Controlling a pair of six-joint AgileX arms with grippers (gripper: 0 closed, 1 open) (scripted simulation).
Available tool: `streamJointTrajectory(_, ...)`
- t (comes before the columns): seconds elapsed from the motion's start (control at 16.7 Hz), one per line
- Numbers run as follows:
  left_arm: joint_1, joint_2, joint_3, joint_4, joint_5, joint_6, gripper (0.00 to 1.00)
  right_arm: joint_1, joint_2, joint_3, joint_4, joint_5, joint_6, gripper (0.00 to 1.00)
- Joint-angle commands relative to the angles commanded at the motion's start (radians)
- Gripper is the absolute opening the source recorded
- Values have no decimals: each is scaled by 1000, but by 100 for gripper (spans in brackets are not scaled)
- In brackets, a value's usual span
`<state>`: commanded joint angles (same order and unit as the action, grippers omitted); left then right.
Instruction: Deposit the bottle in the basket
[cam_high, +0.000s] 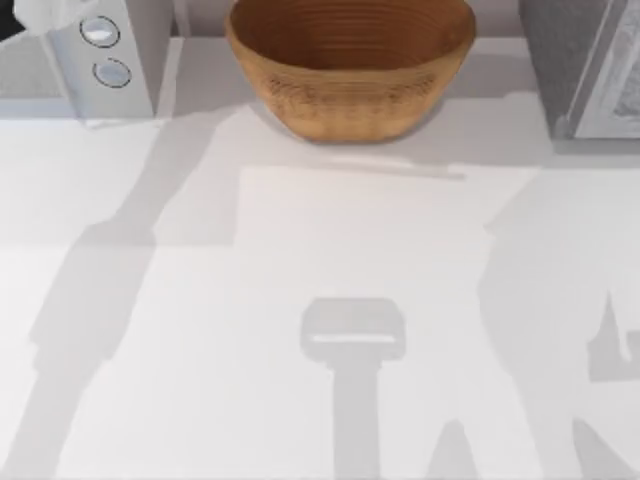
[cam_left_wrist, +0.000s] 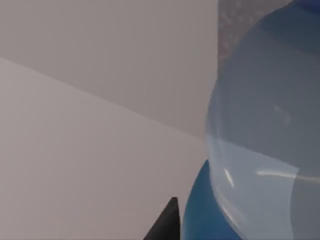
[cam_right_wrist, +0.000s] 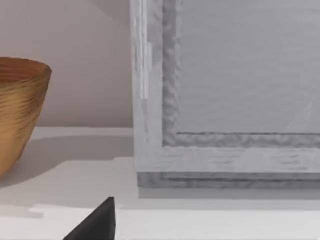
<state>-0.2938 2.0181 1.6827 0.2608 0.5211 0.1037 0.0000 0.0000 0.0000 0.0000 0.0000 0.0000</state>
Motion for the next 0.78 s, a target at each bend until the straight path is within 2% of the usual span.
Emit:
streamJointTrajectory(0.24,-63,94,118,-69,-65,-23,0,0,0,0,0,0,0,100)
streamJointTrajectory(0.78,-68,128,149,-68,-71,-23,0,0,0,0,0,0,0,100)
